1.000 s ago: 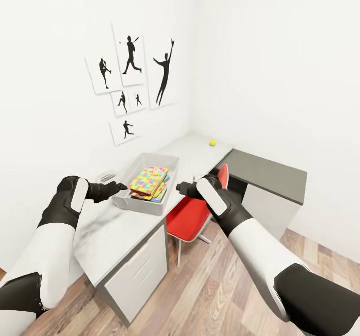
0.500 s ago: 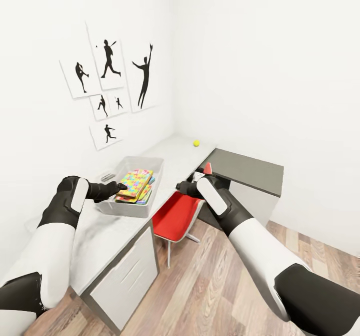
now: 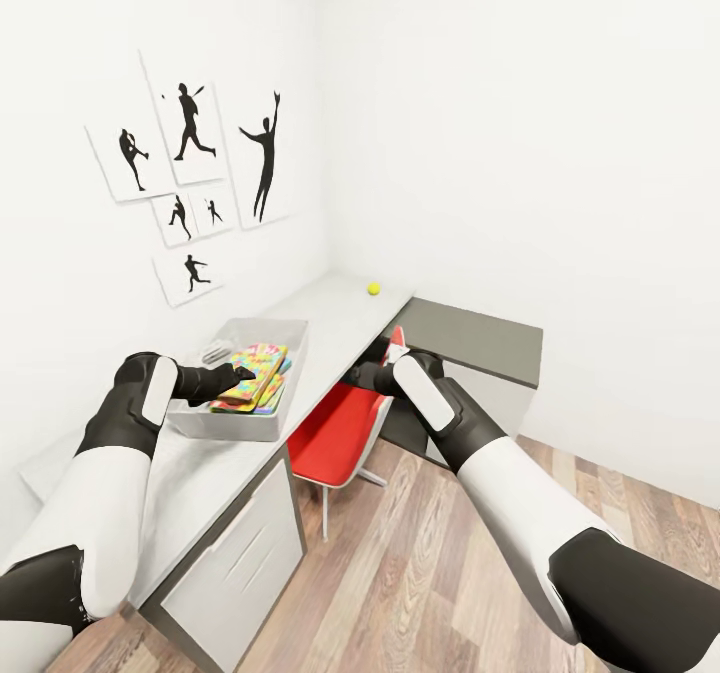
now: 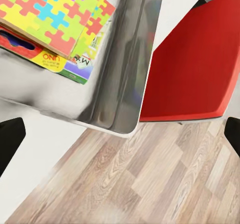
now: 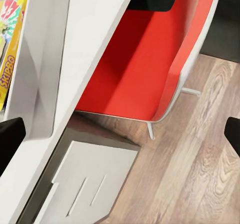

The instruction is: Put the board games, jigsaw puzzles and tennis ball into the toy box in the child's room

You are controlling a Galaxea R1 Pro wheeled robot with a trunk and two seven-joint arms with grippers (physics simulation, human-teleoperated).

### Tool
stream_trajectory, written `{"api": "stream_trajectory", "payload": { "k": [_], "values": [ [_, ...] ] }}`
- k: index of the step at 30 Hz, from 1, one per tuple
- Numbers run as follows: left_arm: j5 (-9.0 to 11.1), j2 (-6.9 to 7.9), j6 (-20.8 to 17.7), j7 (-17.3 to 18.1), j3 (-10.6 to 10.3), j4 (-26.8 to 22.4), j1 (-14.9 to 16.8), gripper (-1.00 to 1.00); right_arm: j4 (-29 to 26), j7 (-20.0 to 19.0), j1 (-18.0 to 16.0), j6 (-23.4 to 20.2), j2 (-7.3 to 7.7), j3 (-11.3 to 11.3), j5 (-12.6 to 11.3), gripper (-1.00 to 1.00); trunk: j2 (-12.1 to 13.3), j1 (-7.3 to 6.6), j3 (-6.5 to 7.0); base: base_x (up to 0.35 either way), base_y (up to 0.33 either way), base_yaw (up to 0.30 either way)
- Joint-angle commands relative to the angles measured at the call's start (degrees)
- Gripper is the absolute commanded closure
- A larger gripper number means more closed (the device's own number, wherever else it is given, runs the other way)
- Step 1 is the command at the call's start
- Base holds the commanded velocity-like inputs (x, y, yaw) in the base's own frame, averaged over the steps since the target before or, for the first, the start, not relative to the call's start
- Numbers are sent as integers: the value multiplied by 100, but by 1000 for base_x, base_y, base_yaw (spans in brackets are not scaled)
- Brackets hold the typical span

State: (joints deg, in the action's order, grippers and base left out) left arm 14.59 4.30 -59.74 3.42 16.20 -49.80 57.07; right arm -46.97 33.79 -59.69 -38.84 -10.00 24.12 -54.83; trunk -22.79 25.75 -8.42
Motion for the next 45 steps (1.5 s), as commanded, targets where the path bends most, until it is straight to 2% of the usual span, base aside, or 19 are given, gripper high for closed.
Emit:
{"api": "stream_trajectory", "payload": {
  "k": [1,12,45],
  "values": [
    [-28,-4,-26,36,10,-3,6,-100,-5,58,-7,-1,0,8,-54,-100,-13,4,-13,0,0,-3],
    [-32,-3,-26,36,9,-3,6,-100,-5,58,-7,7,0,6,-54,-100,-13,4,5,0,0,-61],
    [-35,-10,-26,36,-27,-3,6,-100,-5,58,1,8,0,-3,-46,-100,-13,4,221,0,0,-219]
  ]
}}
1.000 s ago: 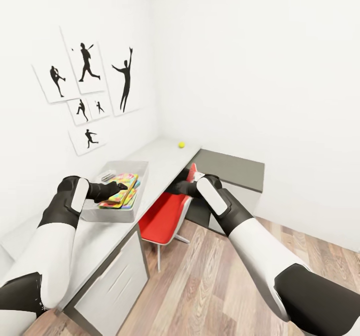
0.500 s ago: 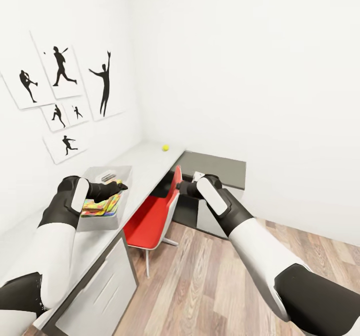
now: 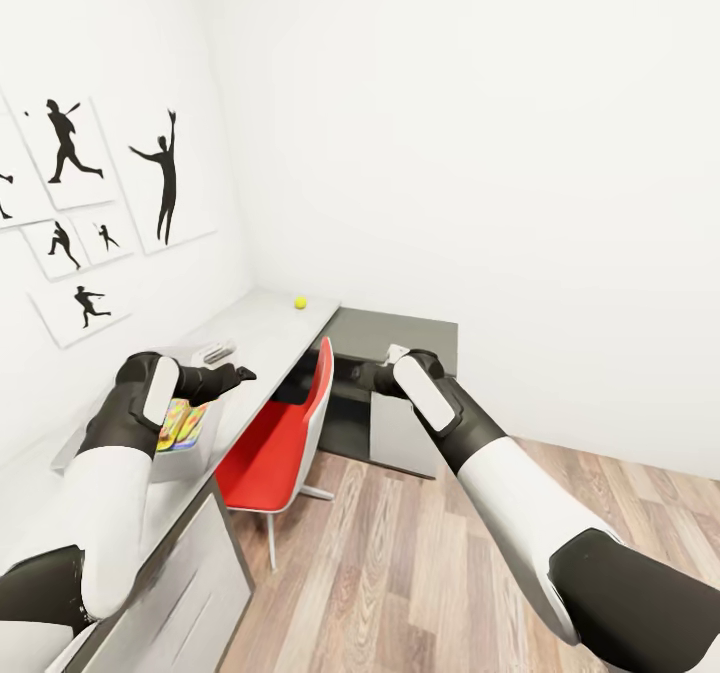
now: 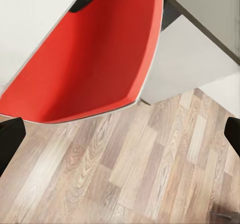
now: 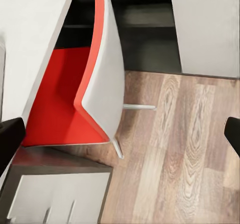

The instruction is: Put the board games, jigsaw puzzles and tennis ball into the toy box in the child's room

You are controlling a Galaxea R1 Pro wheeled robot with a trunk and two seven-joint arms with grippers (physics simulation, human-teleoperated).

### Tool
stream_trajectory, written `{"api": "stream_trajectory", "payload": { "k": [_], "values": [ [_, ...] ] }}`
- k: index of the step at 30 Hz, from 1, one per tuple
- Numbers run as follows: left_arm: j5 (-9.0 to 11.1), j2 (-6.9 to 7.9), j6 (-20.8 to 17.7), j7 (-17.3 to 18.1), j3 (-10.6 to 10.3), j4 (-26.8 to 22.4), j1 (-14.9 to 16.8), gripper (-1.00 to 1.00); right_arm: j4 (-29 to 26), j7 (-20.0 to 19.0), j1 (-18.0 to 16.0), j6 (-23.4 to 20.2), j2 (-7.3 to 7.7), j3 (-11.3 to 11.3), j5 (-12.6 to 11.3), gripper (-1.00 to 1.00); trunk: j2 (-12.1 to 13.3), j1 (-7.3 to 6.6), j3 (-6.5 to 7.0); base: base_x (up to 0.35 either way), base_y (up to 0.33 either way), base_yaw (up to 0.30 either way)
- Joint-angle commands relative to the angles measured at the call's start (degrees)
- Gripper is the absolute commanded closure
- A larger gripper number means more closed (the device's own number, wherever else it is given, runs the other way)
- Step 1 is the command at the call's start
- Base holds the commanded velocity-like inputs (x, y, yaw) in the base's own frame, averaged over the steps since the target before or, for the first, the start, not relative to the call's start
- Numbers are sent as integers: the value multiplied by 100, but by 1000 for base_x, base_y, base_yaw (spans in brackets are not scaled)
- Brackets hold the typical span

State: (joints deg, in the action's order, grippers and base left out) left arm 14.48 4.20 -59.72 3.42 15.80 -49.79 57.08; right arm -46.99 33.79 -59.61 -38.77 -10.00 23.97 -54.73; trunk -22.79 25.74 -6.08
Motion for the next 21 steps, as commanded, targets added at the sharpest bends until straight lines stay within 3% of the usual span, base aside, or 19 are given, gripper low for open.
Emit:
{"api": "stream_trajectory", "payload": {
  "k": [1,17,21],
  "values": [
    [-26,-2,-28,36,7,-5,5,-100,-3,58,-4,1,0,12,-56,-100,-13,4,-6,0,0,-219],
    [-40,-26,-28,36,-26,-5,5,-100,35,50,234,27,0,13,-11,-100,-13,4,105,0,0,-218],
    [-42,-19,-28,36,-25,-5,-1,-100,69,50,351,248,0,29,26,-100,-13,4,133,0,0,-211]
  ]
}}
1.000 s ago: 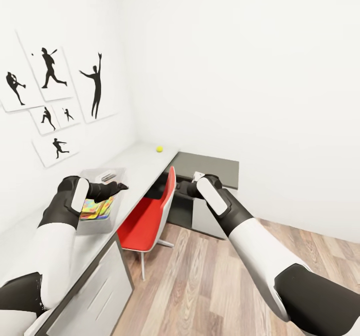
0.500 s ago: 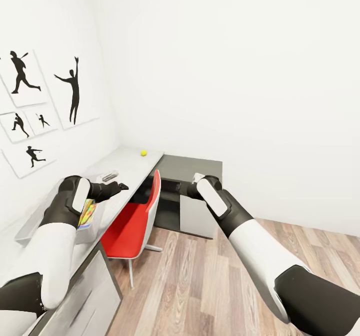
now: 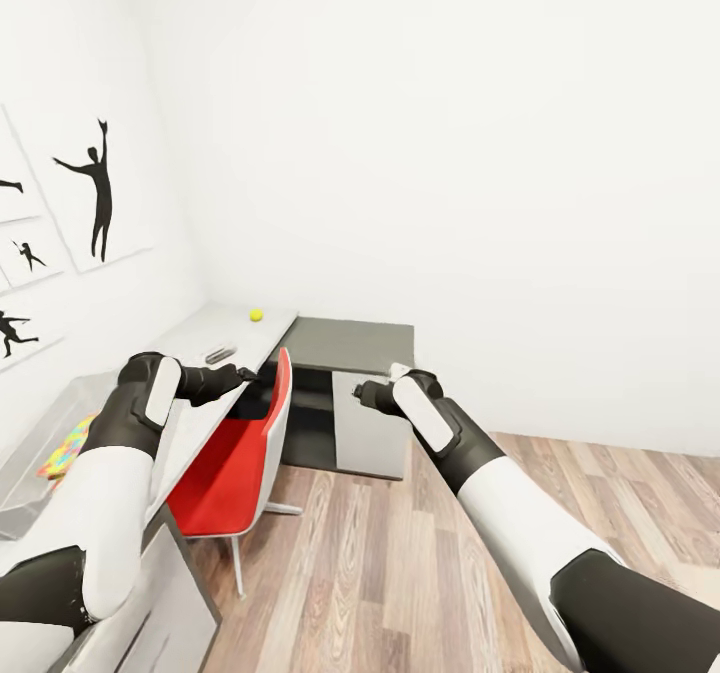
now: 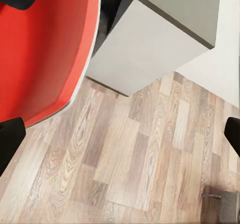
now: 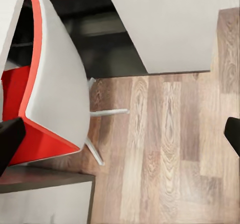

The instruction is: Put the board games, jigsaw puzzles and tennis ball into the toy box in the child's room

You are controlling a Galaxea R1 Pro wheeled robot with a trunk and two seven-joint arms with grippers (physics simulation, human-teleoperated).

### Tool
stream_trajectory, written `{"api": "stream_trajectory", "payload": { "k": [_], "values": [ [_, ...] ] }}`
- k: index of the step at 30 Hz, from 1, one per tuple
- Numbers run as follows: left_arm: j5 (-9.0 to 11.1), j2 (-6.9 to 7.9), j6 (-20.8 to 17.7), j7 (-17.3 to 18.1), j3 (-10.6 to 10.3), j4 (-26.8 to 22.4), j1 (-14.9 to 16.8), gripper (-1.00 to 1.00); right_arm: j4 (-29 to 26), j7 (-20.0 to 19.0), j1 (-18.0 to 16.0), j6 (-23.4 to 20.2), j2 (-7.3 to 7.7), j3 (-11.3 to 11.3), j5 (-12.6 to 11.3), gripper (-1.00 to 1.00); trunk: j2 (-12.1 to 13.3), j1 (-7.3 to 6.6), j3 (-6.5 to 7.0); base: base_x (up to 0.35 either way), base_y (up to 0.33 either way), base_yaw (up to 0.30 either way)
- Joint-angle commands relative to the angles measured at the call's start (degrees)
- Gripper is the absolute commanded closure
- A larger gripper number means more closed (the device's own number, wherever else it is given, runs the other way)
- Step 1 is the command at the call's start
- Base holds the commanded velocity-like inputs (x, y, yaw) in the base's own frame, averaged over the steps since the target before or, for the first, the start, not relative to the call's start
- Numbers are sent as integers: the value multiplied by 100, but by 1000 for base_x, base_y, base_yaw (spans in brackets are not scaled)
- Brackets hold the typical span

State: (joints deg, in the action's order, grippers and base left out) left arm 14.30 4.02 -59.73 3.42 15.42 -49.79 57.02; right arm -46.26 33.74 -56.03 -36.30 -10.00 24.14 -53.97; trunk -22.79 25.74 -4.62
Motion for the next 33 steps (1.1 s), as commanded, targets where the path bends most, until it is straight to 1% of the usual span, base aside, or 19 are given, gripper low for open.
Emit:
{"api": "stream_trajectory", "payload": {
  "k": [1,2,4,5,6,8,10,12,13,14,15,17,19,25,26,29,30,32,33],
  "values": [
    [-27,6,-27,36,13,-5,4,-100,18,54,120,119,0,25,-42,-100,-13,4,-6,0,0,-188],
    [-28,9,-27,36,12,-5,4,-100,33,54,200,181,0,33,-39,-100,-13,4,1,0,0,-180],
    [-31,16,-27,36,8,-5,3,-100,67,28,561,408,0,61,-31,-100,-13,4,15,0,0,-162],
    [-31,15,-27,36,7,-5,3,-100,72,14,641,457,11,65,-30,-100,-13,4,22,0,0,-150],
    [-35,14,-27,36,3,-5,3,-100,79,-26,773,530,57,71,-28,-100,-13,4,28,0,0,-140],
    [-38,16,-27,36,4,-5,2,-100,85,-89,914,597,97,80,-13,-100,-13,4,42,0,0,-132],
    [-41,18,-27,36,0,-5,2,-100,91,-127,1048,653,117,83,68,-100,-13,4,56,0,0,-118],
    [-47,19,-27,36,-2,-5,2,-100,100,-150,1210,760,129,83,244,-100,-13,4,69,0,0,-110],
    [-52,20,-27,36,-1,-5,2,-100,108,-164,1319,876,136,83,397,-100,-13,4,76,0,0,-105],
    [-51,20,-27,36,-2,-5,2,-100,115,-171,1369,940,138,83,476,-100,-13,4,82,0,0,-102],
    [-51,17,-27,36,-7,-5,2,-100,135,-199,1454,1055,141,82,619,-100,-13,4,88,0,0,-98],
    [-55,8,-27,36,-14,-5,2,-100,180,-276,1536,1172,143,81,764,-100,-13,4,100,0,0,-94],
    [-57,-8,-27,36,-18,-5,2,-100,247,-376,1578,1243,145,77,842,-100,-13,4,111,0,0,-88],
    [-64,-43,-27,36,-38,4,2,-100,603,-583,1614,1320,147,74,917,-100,-13,4,143,0,0,-81],
    [-65,-48,-27,36,-66,9,2,-100,641,-595,1616,1329,147,74,920,-100,-13,4,148,0,0,-78],
    [-60,-76,-27,31,-372,29,2,-100,809,-637,1620,1538,152,74,928,-100,-13,4,163,0,0,-78],
    [-53,-92,-27,29,-506,34,2,-100,864,-663,1620,1649,157,74,930,-100,-13,4,168,0,0,-85],
    [-47,-110,-27,28,-658,41,2,-100,934,-720,1621,1767,159,73,927,-100,-13,4,180,0,0,-117],
    [-44,-114,-27,28,-690,42,2,-100,957,-743,1621,1795,160,73,926,-100,-13,4,186,0,0,-152]
  ]
}}
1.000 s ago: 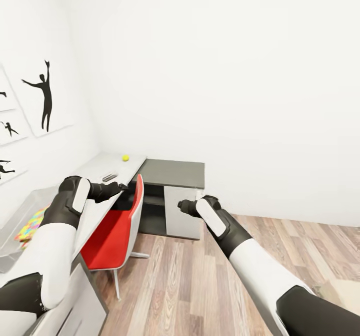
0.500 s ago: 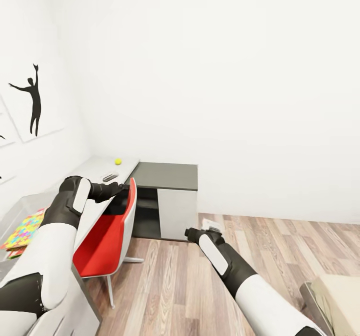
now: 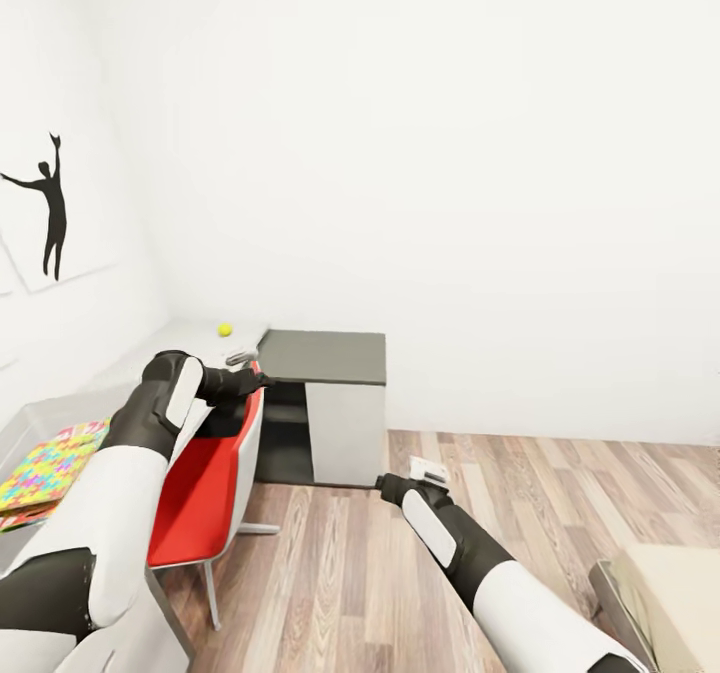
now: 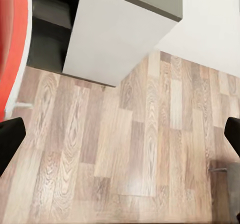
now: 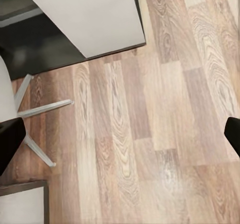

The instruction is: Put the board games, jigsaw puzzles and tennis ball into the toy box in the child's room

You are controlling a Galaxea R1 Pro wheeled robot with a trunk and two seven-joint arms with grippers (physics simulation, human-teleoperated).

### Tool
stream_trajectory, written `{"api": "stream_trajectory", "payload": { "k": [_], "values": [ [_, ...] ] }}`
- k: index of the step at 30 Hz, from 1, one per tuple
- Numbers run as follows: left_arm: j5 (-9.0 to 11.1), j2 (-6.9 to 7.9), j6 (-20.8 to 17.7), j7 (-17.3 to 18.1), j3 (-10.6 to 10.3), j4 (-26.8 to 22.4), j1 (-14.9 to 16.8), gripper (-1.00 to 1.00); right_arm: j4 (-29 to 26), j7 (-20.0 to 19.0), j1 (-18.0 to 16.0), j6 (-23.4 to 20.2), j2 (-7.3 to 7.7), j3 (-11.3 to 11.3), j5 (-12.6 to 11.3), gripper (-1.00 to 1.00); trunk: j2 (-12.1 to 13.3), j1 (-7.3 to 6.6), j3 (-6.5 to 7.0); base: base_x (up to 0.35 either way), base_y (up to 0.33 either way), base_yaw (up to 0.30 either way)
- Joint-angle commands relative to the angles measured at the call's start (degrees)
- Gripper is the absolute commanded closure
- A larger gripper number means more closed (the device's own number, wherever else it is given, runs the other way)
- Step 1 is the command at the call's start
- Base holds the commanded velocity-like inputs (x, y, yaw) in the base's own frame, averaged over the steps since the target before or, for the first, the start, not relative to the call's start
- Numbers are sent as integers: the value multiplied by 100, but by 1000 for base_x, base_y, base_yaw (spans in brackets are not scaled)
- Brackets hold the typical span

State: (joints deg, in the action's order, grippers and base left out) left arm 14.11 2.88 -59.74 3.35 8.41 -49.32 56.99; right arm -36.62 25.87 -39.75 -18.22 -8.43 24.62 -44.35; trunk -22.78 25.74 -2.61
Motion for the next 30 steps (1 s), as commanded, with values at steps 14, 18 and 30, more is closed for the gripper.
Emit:
{"api": "stream_trajectory", "payload": {
  "k": [14,18,30],
  "values": [
    [-24,-68,-23,4,-138,39,-10,-100,179,-304,-7,107,262,9,-63,-100,-14,4,86,0,0,-208],
    [-46,-175,-10,-16,-144,196,-13,-100,181,-309,-7,108,409,3,-94,-100,-14,4,115,0,0,-218],
    [-68,-226,650,-27,-154,1209,-26,-100,182,-311,-7,108,474,-10,-109,-100,-14,4,201,0,0,-218]
  ]
}}
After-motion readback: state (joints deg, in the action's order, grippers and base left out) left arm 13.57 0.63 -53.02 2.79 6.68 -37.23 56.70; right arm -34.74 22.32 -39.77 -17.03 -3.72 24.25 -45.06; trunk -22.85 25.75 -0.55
